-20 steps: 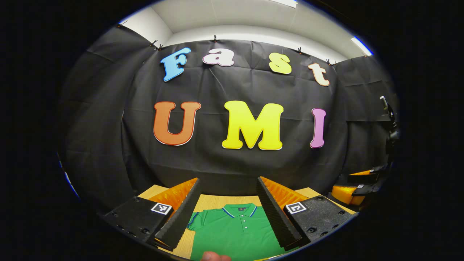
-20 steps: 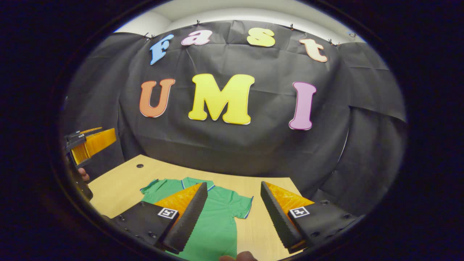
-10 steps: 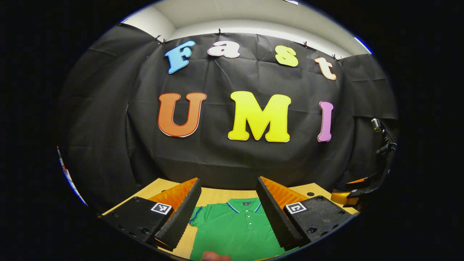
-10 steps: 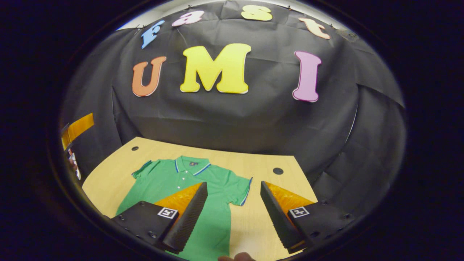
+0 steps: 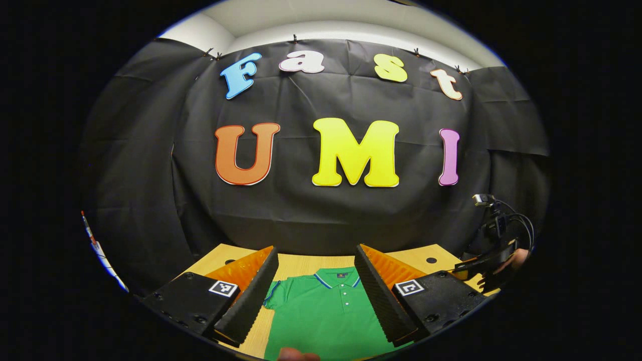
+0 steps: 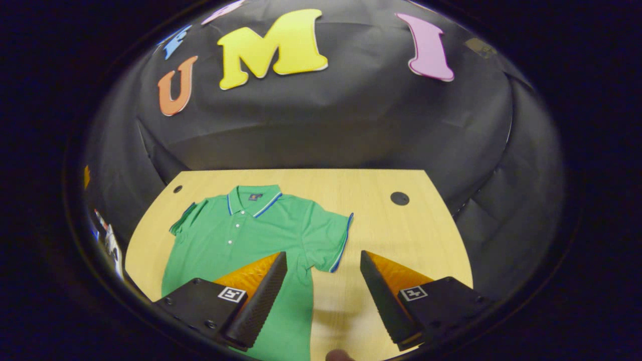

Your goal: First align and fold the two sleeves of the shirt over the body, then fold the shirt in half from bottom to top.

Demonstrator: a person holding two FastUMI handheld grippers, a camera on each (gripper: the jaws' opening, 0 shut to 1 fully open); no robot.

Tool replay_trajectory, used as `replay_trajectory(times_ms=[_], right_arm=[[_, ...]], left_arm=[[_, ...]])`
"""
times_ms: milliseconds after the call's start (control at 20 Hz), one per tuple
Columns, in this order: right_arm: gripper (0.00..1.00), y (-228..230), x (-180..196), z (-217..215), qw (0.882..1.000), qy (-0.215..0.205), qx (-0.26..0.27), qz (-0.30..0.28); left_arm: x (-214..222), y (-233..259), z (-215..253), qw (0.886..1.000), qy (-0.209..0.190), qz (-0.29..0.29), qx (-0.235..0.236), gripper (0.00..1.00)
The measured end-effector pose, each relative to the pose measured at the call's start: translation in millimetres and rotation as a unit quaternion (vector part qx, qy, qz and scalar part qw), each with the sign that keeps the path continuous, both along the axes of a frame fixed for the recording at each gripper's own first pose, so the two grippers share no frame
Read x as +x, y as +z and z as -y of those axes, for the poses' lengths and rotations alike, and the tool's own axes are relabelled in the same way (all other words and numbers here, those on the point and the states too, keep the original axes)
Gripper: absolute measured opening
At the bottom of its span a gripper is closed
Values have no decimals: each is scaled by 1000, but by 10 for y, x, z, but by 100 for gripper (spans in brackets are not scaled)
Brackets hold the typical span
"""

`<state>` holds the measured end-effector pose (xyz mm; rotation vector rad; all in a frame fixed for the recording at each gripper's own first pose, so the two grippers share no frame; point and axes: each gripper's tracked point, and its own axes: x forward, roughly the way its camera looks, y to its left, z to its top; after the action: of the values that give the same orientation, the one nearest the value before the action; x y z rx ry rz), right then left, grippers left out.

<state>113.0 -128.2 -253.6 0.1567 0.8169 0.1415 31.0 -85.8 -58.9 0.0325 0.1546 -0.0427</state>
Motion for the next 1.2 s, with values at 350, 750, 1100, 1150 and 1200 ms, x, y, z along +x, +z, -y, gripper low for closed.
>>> replay_trajectory(times_ms=[350, 750, 1100, 1150, 1200], right_arm=[[93, -706, 499, 8, 989, -4, 76, -127], [97, -1230, 894, -37, 978, -28, 99, -181], [91, -1412, 1021, -16, 977, -38, 85, -189], [64, -1446, 1048, 42, 978, -47, 74, -188], [37, -1430, 1072, 36, 977, -54, 91, -187]], left_arm=[[19, -183, -27, 999, 16, -25, 19, 98], [73, -373, -30, 998, 26, -53, 30, 98], [113, -457, 4, 997, 26, -69, 33, 98], [120, -456, 23, 997, 22, -71, 37, 98], [105, -433, 22, 996, 20, -70, 41, 98]])
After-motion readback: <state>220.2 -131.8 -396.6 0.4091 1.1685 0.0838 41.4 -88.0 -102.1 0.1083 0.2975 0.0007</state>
